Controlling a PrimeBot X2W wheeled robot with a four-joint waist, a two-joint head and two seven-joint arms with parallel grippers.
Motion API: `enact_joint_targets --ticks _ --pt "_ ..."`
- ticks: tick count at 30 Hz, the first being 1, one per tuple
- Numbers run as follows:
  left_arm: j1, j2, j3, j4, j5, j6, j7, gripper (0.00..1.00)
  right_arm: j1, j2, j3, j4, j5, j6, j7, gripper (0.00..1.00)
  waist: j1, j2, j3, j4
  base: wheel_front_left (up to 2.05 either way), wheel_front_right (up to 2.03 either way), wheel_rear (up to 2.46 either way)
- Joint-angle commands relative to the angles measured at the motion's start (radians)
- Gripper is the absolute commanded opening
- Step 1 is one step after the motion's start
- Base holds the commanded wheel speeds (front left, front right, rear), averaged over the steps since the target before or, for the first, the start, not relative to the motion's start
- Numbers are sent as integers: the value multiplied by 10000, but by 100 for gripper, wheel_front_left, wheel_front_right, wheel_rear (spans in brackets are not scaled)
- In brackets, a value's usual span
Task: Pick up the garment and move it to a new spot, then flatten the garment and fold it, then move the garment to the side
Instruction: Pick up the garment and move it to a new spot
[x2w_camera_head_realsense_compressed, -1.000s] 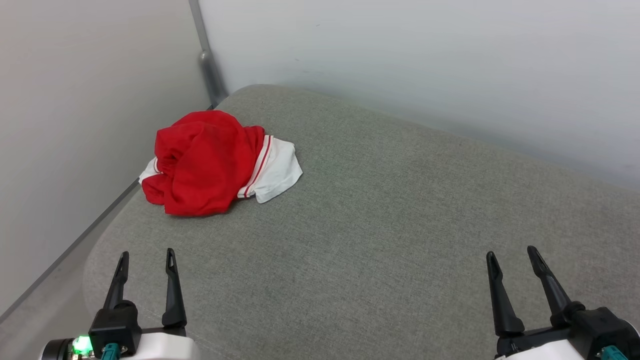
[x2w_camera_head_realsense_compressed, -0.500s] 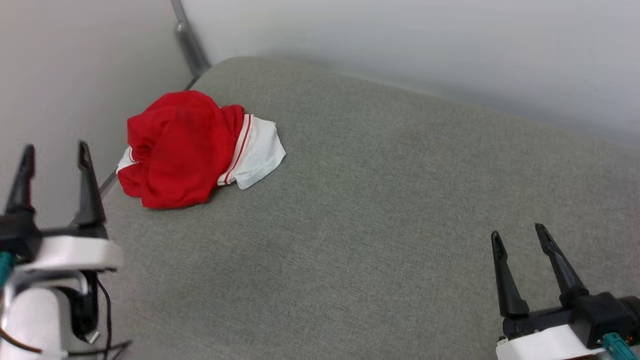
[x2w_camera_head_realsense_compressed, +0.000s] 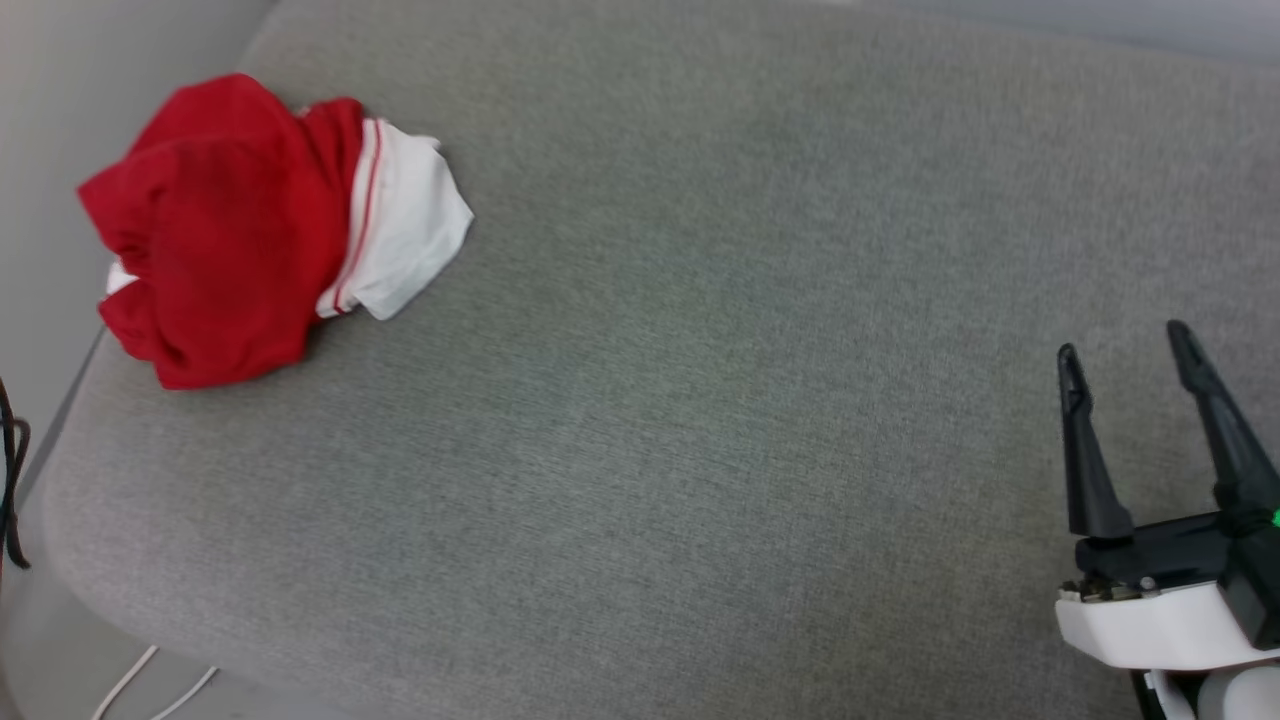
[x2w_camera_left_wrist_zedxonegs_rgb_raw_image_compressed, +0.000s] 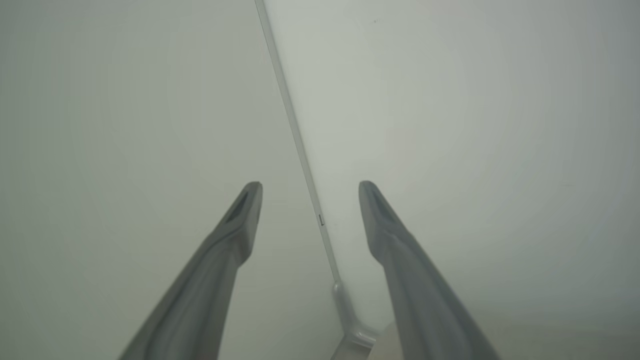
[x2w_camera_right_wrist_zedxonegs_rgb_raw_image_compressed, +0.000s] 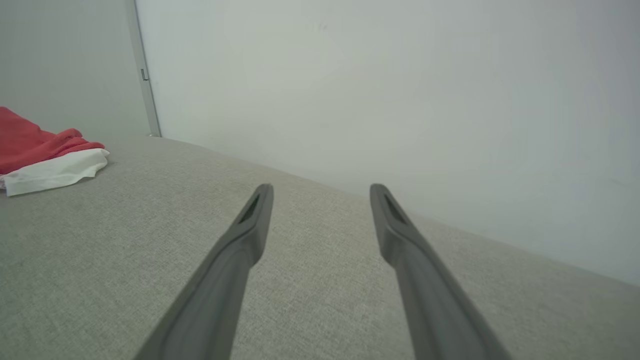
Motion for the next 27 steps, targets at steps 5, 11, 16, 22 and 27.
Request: enact_joint_targets --ticks 5,11,16,22,27 --pt "-1035 581 -585 1038 -612 -134 1525 100 -262 -270 -96 -557 -191 -3 -21 100 -2 0 1107 -372 0 0 0" --pt "-1407 1361 -1611 1778 -1971 -165 3819 100 -399 -429 -170 -1103 -315 -3 -21 100 -2 0 1626 -601 0 0 0" --pt "-1569 2075 -2772 2401 -3843 -166 5935 100 -471 -537 -213 -1499 -398 -3 -21 100 -2 0 2041 -756 0 0 0" --pt "-1714 2317 -3762 3137 -6055 -168 8015 100 -532 -703 -271 -1880 -542 -3 -21 100 -2 0 2611 -914 0 0 0" --pt "-1477 2176 -4373 3694 -7146 -169 8988 100 -467 -756 -369 -2143 -635 -3 -21 100 -2 0 2967 -976 0 0 0"
